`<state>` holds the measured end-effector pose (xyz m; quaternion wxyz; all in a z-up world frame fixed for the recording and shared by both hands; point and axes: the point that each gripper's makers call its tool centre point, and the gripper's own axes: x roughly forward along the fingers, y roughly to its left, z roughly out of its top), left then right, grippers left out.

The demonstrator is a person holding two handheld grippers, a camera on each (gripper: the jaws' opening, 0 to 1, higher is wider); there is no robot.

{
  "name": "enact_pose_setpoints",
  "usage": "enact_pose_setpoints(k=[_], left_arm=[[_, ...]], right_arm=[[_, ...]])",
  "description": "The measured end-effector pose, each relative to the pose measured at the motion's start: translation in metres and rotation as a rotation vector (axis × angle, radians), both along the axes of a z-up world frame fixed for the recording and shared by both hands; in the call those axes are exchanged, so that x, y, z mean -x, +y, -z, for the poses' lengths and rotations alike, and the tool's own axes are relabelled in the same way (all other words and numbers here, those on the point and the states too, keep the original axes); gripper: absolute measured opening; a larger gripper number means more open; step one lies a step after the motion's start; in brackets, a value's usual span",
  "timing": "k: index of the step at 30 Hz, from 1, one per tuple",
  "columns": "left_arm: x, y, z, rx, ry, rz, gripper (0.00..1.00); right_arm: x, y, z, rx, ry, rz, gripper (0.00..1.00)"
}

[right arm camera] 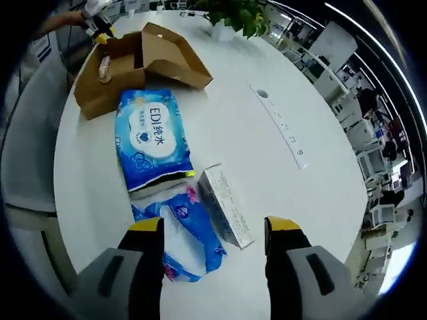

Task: Operate the shoe box by opening the lid, removing the specified soft item, and placing it in the target area until the item is outside and the box remains undamaged.

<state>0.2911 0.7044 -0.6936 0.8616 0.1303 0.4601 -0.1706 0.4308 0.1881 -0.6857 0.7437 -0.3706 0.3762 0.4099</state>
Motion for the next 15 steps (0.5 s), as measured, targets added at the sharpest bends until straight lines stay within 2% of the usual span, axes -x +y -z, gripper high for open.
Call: enact_pose_setpoints(k=[8, 15], left_arm=[[-0.005, -0.005, -0.013, -0.012, -0.005, 0.097, 0.29], [-0.008, -0.021, -0.015, -0.004, 0.031, 0.221, 0.31]], right_arm=[[0.024, 0.017, -0.016, -0.114, -0.018, 0.067, 0.68], [0.042, 0.028, -0.027, -0.191, -0.018, 0.124, 0.78]])
